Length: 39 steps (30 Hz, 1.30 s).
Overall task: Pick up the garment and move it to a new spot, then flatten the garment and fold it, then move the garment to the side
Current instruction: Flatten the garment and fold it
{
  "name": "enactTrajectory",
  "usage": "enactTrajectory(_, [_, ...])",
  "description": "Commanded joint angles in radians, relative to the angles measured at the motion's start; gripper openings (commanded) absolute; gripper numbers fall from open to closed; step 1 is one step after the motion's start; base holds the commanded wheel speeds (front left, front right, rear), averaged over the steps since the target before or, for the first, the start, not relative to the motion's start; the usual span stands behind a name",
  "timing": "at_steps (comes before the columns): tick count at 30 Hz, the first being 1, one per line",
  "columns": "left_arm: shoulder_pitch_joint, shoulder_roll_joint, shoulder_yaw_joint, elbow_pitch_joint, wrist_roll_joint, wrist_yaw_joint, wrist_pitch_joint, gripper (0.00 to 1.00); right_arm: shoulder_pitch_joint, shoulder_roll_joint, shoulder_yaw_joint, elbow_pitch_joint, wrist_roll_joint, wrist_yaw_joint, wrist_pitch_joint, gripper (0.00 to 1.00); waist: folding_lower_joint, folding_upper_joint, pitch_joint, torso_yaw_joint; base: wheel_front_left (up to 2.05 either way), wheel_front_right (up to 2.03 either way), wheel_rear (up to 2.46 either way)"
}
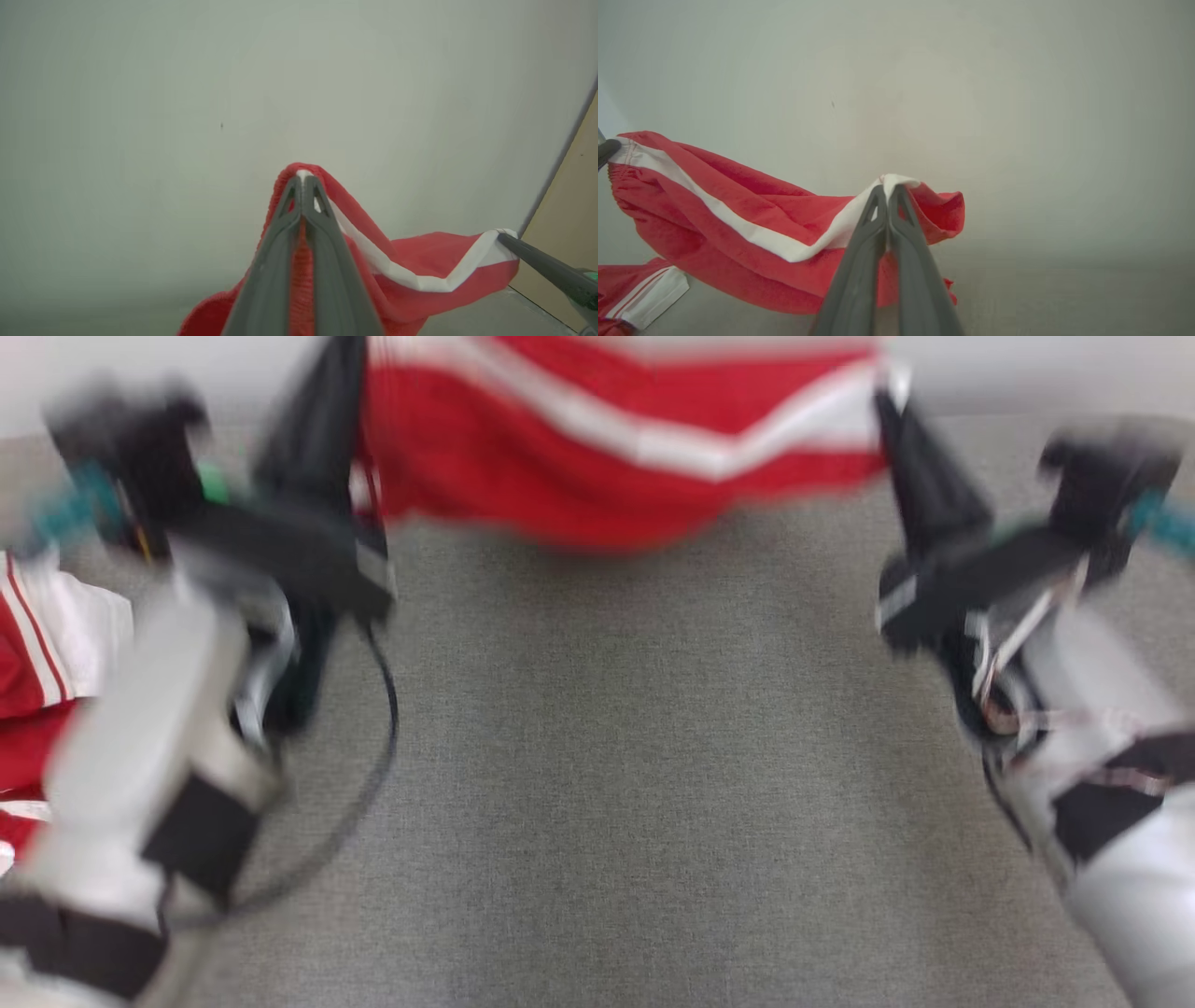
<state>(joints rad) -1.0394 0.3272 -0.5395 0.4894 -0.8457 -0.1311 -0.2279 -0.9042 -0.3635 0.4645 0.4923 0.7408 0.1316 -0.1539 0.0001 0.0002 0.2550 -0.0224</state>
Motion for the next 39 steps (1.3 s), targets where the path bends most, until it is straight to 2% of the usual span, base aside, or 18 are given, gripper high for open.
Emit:
enactTrajectory(1, [0.084, 0.006, -0.001, -0.018, -0.019, 0.001, -0.015, 0.0, 0.057, -0.022, 0.014, -0.002, 0.012, -0.002, -0.022, 0.0, -0.0001, -0.0002, -0.004, 0.002, 0.0, 0.0, 0.0])
enactTrajectory(3, [0.198, 0.018, 0.007, -0.045, -0.028, 0.002, -0.03, 0.0, 0.146, -0.04, 0.038, -0.004, 0.026, -0.002, -0.042, 0.0, -0.0001, -0.0002, -0.009, 0.003, 0.0, 0.0, 0.0])
enactTrajectory(9, [0.526, -0.005, 0.074, -0.147, -0.022, 0.023, -0.037, 0.0, 0.392, -0.065, 0.055, -0.015, 0.076, -0.002, -0.083, 0.0, -0.0001, -0.0002, -0.022, 0.006, 0.0, 0.0, 0.0])
enactTrajectory(14, [0.726, -0.05, 0.168, -0.196, 0.024, 0.035, -0.038, 0.0, 0.516, -0.039, 0.036, -0.009, 0.056, -0.002, -0.103, 0.0, -0.0001, -0.0002, -0.017, 0.0, 0.0, 0.0, 0.0])
enactTrajectory(19, [0.815, -0.097, 0.212, -0.169, 0.066, 0.025, -0.038, 0.0, 0.567, 0.0, 0.016, 0.004, 0.045, -0.002, -0.107, 0.0, -0.0001, -0.0002, -0.016, -0.008, 0.0, 0.0, 0.0])
enactTrajectory(20, [0.824, -0.106, 0.215, -0.158, 0.075, 0.022, -0.038, 0.0, 0.574, 0.002, 0.01, 0.008, 0.04, -0.002, -0.108, 0.16, -0.0001, -0.0002, -0.019, -0.009, 0.0, 0.0, 0.0])
enactTrajectory(21, [0.833, -0.114, 0.215, -0.149, 0.083, 0.019, -0.038, 0.0, 0.579, 0.006, 0.003, 0.013, 0.036, -0.002, -0.109, 0.69, -0.0001, -0.0002, -0.022, -0.009, 0.0, 0.0, 0.0])
enactTrajectory(22, [0.835, -0.12, 0.214, -0.14, 0.099, 0.017, -0.038, 0.04, 0.588, 0.011, -0.005, 0.018, 0.037, -0.002, -0.11, 1.0, -0.0001, -0.0002, -0.028, -0.006, 0.0, 0.0, 0.0])
enactTrajectory(23, [0.834, -0.122, 0.218, -0.134, 0.111, 0.019, -0.038, 0.64, 0.596, 0.016, -0.01, 0.018, 0.035, -0.002, -0.11, 1.0, -0.0001, -0.0002, -0.032, -0.006, 0.0, 0.0, 0.0])
enactTrajectory(24, [0.845, -0.135, 0.224, -0.125, 0.133, 0.015, -0.038, 1.0, 0.608, 0.012, -0.023, 0.019, 0.027, -0.002, -0.111, 1.0, -0.0001, -0.0002, -0.04, -0.002, 0.0, 0.0, 0.0])
enactTrajectory(33, [0.854, -0.156, 0.239, -0.106, 0.212, 0.006, -0.038, 1.0, 0.637, 0.011, -0.063, 0.001, -0.027, -0.002, -0.108, 1.0, -0.0001, -0.0002, -0.064, 0.009, 0.0, 0.0, 0.0])
enactTrajectory(39, [0.821, -0.146, 0.192, -0.053, 0.245, 0.002, -0.038, 1.0, 0.625, 0.021, -0.065, 0.018, -0.052, -0.002, -0.075, 1.0, -0.0001, -0.0002, -0.073, 0.021, 0.0, 0.0, 0.0])
